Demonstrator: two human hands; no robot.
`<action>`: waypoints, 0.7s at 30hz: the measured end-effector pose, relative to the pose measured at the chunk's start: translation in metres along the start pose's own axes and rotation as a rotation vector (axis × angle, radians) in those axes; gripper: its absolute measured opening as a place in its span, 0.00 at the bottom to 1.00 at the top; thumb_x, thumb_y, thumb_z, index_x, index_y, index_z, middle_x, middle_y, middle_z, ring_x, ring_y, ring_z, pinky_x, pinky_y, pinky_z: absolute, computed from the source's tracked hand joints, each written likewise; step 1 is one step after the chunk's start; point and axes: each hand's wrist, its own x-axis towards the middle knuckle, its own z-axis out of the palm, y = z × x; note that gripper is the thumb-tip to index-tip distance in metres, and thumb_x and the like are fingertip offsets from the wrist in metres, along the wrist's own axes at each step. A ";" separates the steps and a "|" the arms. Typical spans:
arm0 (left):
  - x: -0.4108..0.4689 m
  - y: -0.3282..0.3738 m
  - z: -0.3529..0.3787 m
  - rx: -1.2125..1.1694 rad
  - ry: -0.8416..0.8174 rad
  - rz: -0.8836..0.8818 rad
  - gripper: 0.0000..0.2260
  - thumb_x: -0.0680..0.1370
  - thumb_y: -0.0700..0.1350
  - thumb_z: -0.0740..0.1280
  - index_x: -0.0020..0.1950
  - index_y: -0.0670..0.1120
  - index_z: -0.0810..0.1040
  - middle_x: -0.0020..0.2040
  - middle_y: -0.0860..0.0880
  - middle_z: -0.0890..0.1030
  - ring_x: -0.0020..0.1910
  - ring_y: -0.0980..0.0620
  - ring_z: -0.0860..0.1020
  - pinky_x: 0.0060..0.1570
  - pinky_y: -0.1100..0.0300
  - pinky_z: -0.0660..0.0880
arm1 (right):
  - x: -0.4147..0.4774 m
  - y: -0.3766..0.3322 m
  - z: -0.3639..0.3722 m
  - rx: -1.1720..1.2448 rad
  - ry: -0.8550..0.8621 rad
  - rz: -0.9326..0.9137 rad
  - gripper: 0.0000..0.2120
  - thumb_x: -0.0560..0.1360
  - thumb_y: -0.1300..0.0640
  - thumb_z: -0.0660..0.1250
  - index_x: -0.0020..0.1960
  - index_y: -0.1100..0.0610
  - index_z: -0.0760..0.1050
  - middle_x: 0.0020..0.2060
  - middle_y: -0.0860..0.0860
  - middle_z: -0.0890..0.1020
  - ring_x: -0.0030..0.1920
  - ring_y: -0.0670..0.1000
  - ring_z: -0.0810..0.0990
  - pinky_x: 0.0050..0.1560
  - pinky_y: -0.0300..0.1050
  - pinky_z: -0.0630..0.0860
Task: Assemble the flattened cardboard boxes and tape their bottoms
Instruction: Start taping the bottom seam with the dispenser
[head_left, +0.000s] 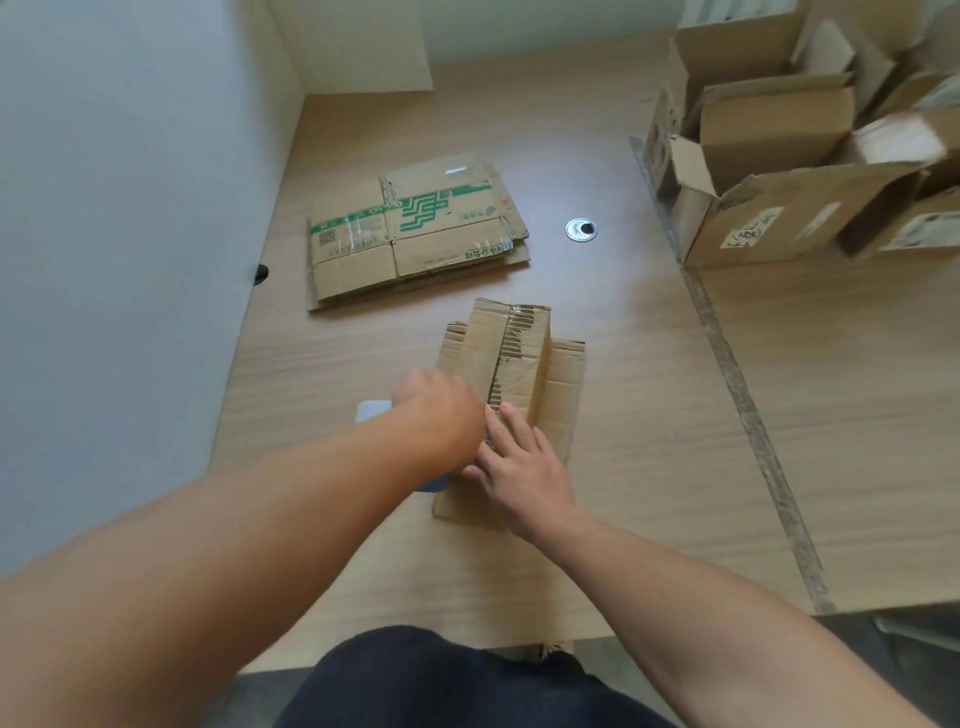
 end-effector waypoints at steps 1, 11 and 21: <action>0.000 0.002 -0.001 0.027 0.004 0.008 0.18 0.77 0.49 0.69 0.67 0.50 0.75 0.64 0.49 0.76 0.64 0.47 0.76 0.47 0.56 0.67 | -0.001 0.000 0.000 -0.001 -0.004 0.002 0.23 0.84 0.41 0.51 0.78 0.42 0.58 0.81 0.46 0.48 0.80 0.52 0.42 0.76 0.54 0.53; 0.000 -0.007 0.009 0.050 0.060 0.001 0.15 0.78 0.49 0.65 0.64 0.50 0.77 0.60 0.49 0.78 0.58 0.46 0.79 0.43 0.55 0.67 | -0.001 0.000 0.000 -0.021 -0.041 0.013 0.25 0.84 0.40 0.50 0.80 0.40 0.51 0.81 0.46 0.47 0.80 0.51 0.41 0.76 0.59 0.52; -0.020 -0.117 0.082 -0.250 0.045 -0.041 0.20 0.80 0.63 0.57 0.71 0.64 0.70 0.65 0.52 0.78 0.62 0.46 0.76 0.51 0.54 0.75 | 0.001 0.003 0.001 0.004 -0.065 0.018 0.25 0.84 0.40 0.47 0.80 0.38 0.47 0.81 0.45 0.44 0.80 0.50 0.37 0.77 0.54 0.52</action>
